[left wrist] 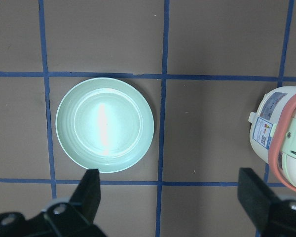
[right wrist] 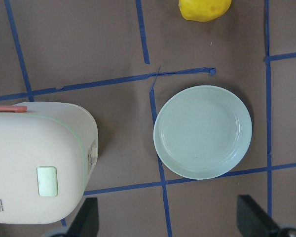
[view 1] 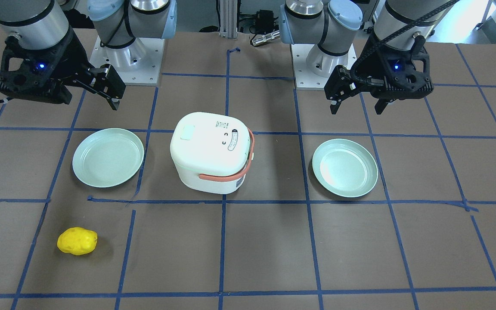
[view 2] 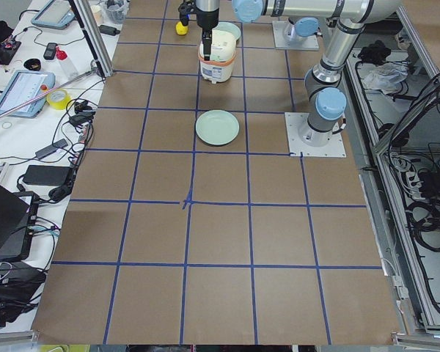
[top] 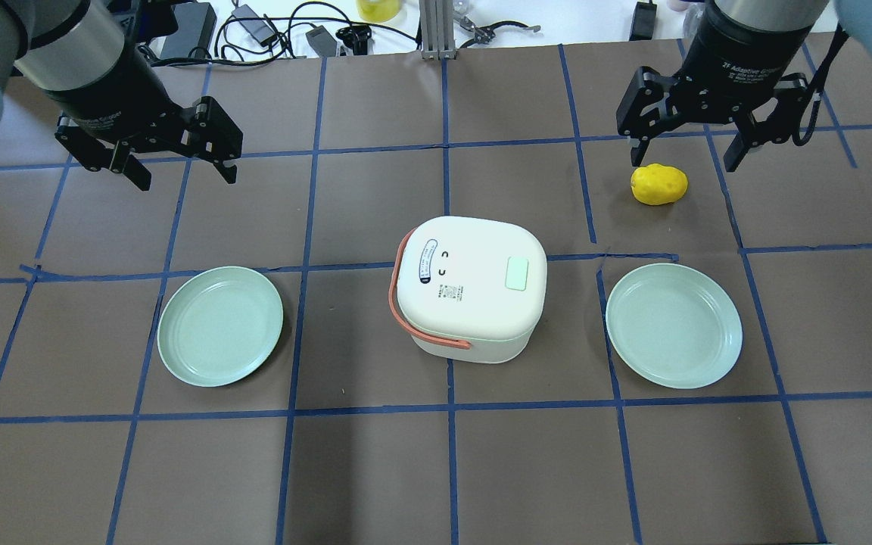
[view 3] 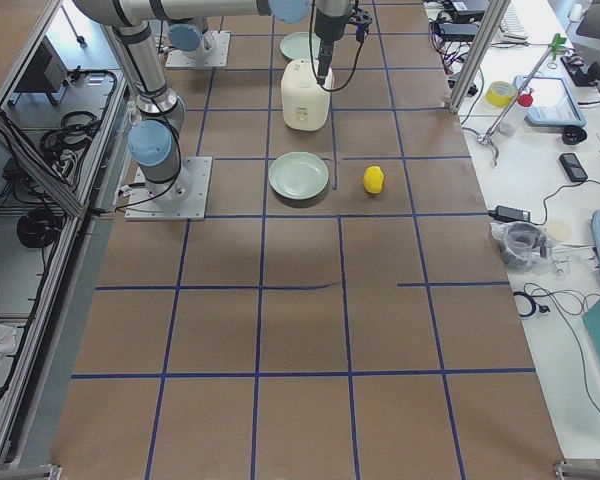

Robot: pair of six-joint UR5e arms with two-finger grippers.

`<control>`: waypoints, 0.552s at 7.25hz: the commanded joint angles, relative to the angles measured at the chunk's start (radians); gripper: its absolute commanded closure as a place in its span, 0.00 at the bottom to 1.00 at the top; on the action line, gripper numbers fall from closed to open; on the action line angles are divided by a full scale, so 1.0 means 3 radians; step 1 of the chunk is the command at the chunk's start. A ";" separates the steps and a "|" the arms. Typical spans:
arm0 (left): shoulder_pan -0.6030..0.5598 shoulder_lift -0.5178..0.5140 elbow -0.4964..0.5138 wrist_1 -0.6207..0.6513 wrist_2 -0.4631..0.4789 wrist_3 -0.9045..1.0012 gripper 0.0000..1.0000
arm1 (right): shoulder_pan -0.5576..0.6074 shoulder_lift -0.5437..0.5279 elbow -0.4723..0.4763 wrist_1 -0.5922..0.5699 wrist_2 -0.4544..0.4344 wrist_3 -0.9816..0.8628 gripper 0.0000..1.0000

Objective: Press rice cooker button

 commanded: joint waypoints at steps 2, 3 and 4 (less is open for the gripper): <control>0.0000 0.0000 0.0000 0.0000 0.0000 0.0000 0.00 | 0.0000 -0.0011 -0.0025 0.0037 0.0015 -0.0010 0.00; 0.0000 0.0000 0.0000 0.0000 0.0000 0.0000 0.00 | 0.0005 -0.0011 -0.0030 0.0042 -0.0020 -0.0010 0.00; 0.0000 0.0000 0.0000 0.0000 0.0000 0.0000 0.00 | 0.0005 -0.0011 -0.0030 0.0032 -0.0021 -0.0005 0.00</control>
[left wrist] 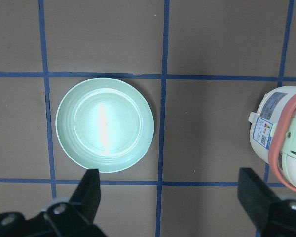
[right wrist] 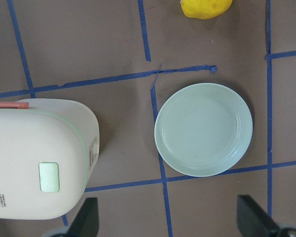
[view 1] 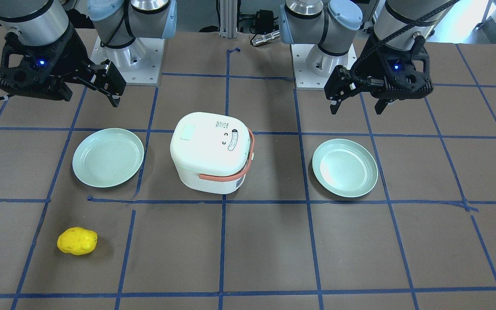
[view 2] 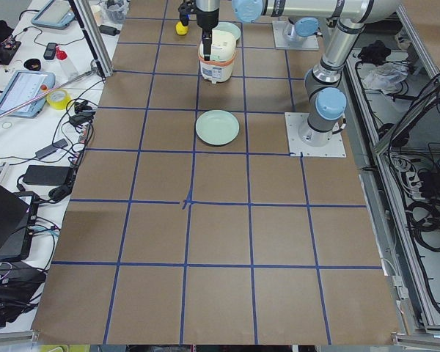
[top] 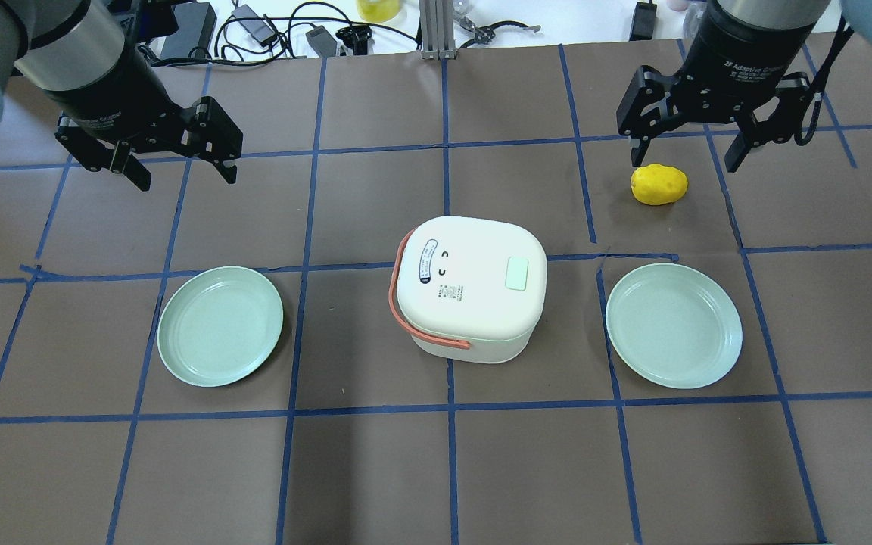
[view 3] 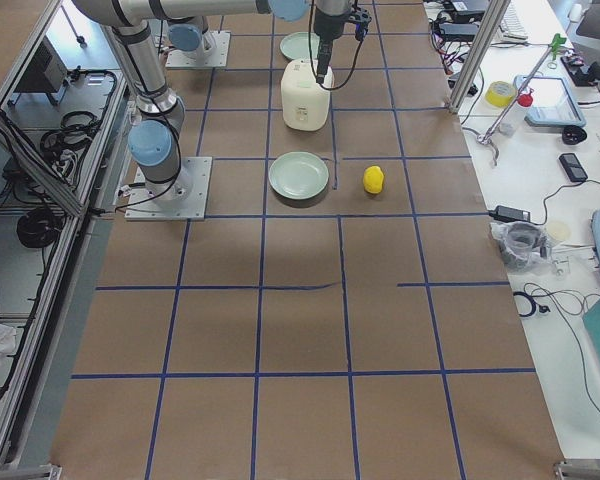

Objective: Press rice cooker button

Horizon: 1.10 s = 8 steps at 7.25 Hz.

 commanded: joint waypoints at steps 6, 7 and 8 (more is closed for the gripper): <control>0.0000 0.0000 -0.0004 0.0000 0.0000 0.0000 0.00 | 0.0007 0.0004 0.0042 -0.0036 -0.0010 -0.0006 0.02; 0.0000 0.0000 0.0001 0.0000 0.0000 0.0000 0.00 | 0.0007 0.0004 0.0042 -0.0036 0.0015 0.0004 0.37; 0.0000 0.0000 0.0001 0.0000 0.0000 0.0000 0.00 | 0.0017 -0.0001 0.0047 -0.0016 0.0041 0.0019 0.95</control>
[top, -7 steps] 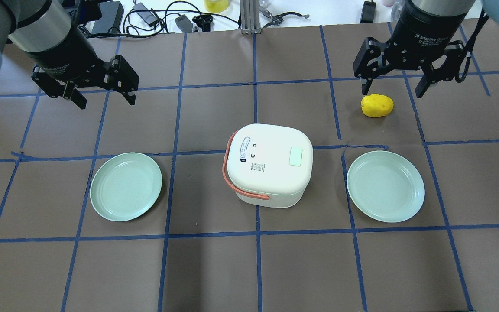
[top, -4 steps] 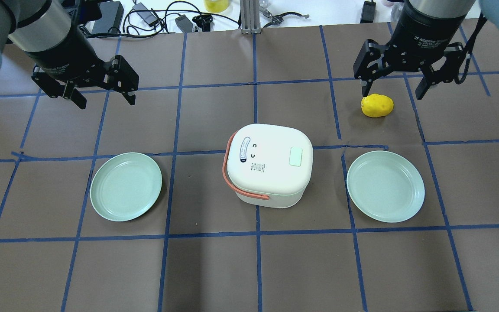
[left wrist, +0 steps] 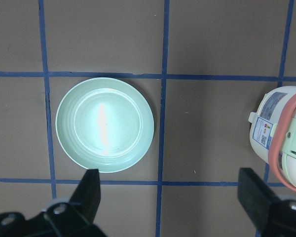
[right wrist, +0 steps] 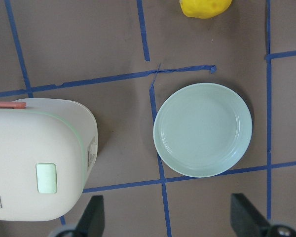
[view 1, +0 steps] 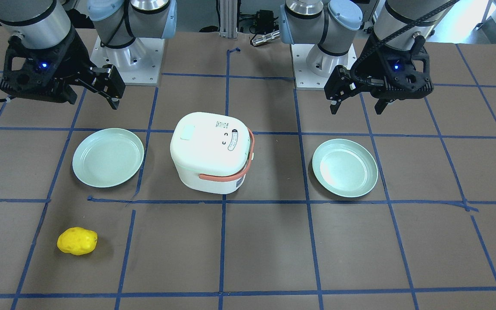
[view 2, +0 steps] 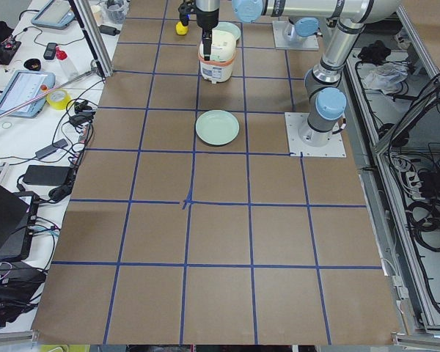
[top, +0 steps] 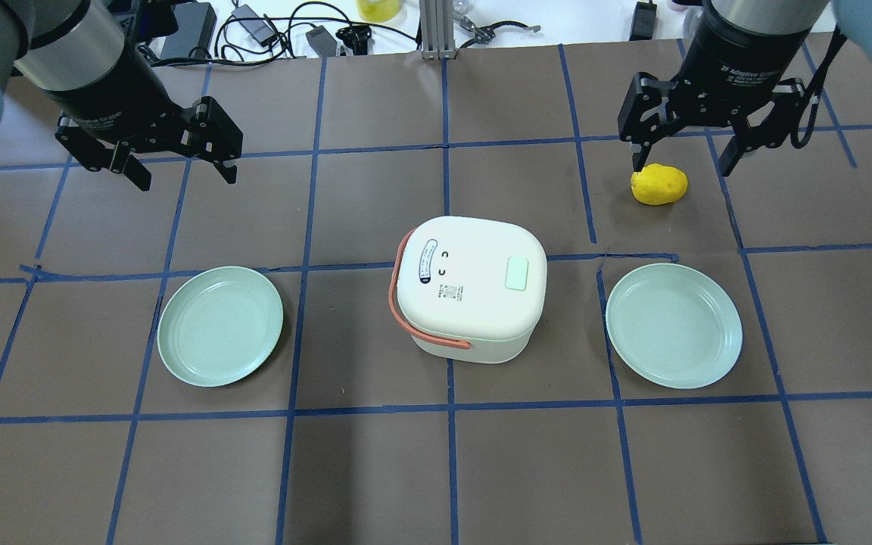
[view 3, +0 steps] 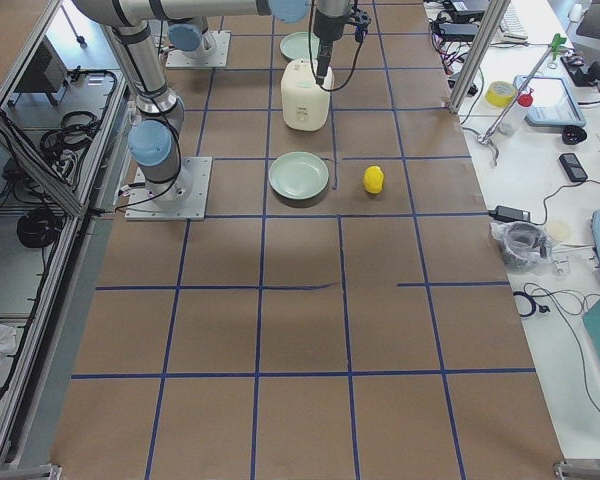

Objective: Press rice cooker button
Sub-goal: 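Move the right gripper over the rice cooker's green button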

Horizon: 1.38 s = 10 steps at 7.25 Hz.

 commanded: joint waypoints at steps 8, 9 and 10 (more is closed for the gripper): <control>0.0000 0.0000 0.0001 0.0000 0.0000 0.0000 0.00 | 0.0477 0.0220 0.0393 -0.0545 0.0565 0.0801 1.00; 0.0000 0.0000 0.0001 0.0000 0.0000 0.0000 0.00 | 0.0559 0.0307 0.0464 -0.0612 0.0560 0.0802 1.00; 0.0000 0.0000 0.0001 0.0000 0.0000 0.0000 0.00 | 0.0590 0.0318 0.0515 -0.0708 0.0565 0.0817 1.00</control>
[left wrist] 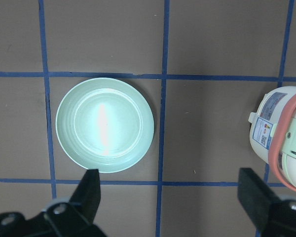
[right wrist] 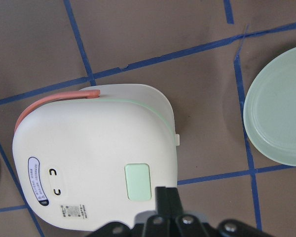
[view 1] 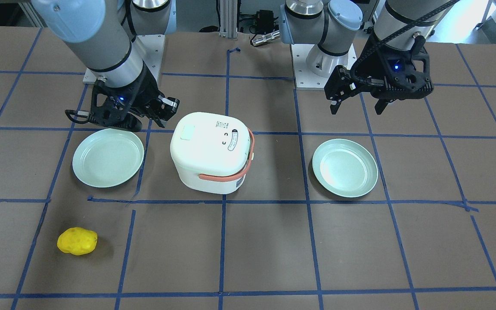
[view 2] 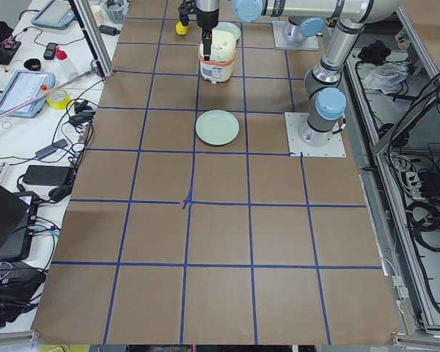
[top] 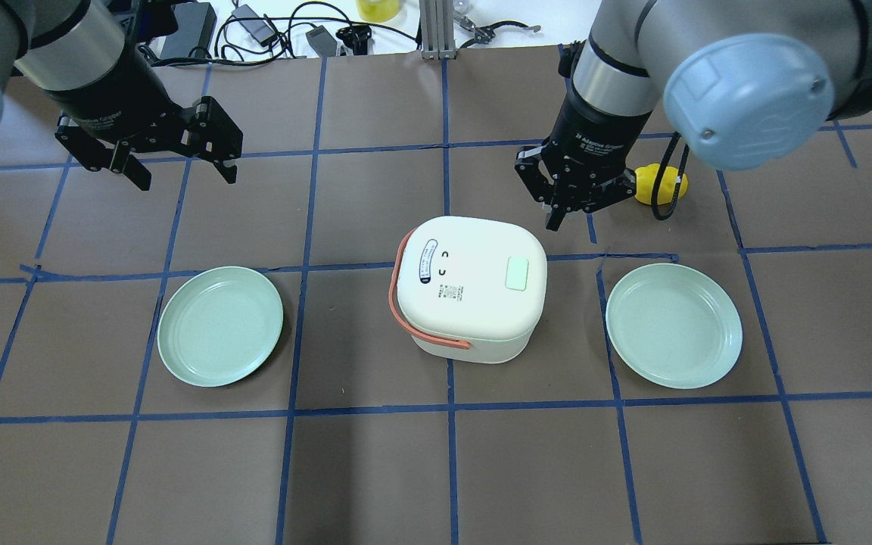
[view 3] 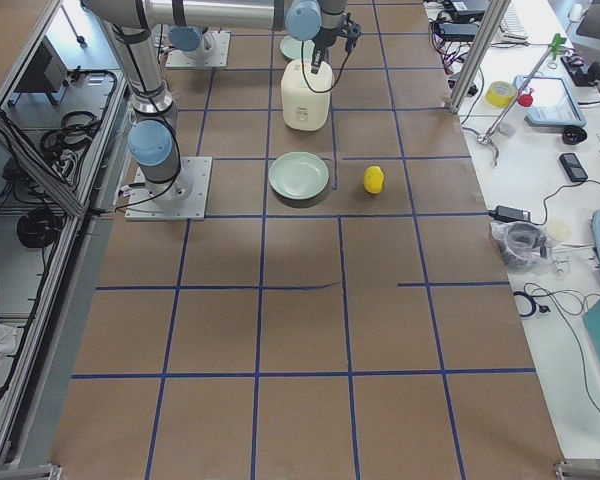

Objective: Press rice cooker button
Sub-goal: 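Move the right gripper over the rice cooker's green button, then press down on the green button with the right gripper fingertip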

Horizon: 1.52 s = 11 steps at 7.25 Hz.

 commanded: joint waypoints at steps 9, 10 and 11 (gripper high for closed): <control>0.0000 0.0000 0.0000 0.0000 0.0000 -0.0005 0.00 | 0.0141 0.0151 0.0313 -0.0192 0.0111 0.0007 1.00; 0.0000 0.0000 0.0000 0.0000 0.0000 0.0000 0.00 | 0.0141 0.0151 0.0313 -0.0187 0.0111 0.0007 1.00; 0.0000 0.0000 0.0000 0.0000 0.0000 0.0000 0.00 | 0.0141 0.0151 0.0313 -0.0187 0.0111 0.0007 1.00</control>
